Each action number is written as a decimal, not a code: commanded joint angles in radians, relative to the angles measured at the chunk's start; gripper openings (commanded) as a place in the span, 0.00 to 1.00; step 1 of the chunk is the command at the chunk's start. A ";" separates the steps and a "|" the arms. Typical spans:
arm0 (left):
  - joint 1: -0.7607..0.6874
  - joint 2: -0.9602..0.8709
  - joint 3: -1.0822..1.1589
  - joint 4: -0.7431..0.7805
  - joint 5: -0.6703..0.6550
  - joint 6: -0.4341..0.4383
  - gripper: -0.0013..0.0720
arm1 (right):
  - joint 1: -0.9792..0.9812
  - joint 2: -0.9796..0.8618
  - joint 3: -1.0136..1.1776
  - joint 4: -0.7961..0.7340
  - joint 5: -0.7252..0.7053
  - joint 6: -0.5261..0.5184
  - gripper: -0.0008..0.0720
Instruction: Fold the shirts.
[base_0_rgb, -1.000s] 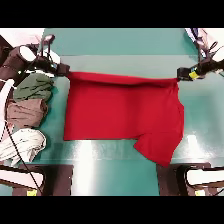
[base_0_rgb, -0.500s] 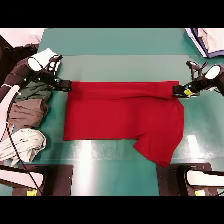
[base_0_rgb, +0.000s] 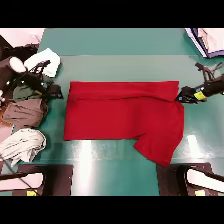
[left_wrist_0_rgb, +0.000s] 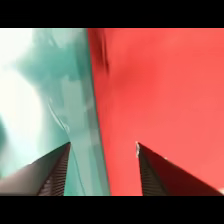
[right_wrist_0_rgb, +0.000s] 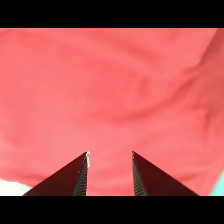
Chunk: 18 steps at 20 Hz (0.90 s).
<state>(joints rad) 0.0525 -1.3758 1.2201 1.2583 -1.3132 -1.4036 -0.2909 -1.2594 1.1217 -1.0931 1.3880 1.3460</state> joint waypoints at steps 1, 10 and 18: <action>0.018 0.180 -0.267 -0.028 -0.004 -0.033 0.67 | -0.076 0.127 -0.121 0.124 -0.001 -0.047 0.44; 0.019 0.290 -0.645 -0.175 0.093 -0.033 0.67 | -0.091 0.235 -0.196 0.164 -0.027 -0.073 0.44; -0.084 0.290 -0.643 -0.210 0.154 -0.013 0.05 | -0.123 0.270 -0.212 0.016 0.057 -0.013 0.44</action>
<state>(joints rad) -0.0002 -1.0870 0.5800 1.0626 -1.1858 -1.4258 -0.3958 -0.9966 0.9203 -0.9840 1.3869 1.2846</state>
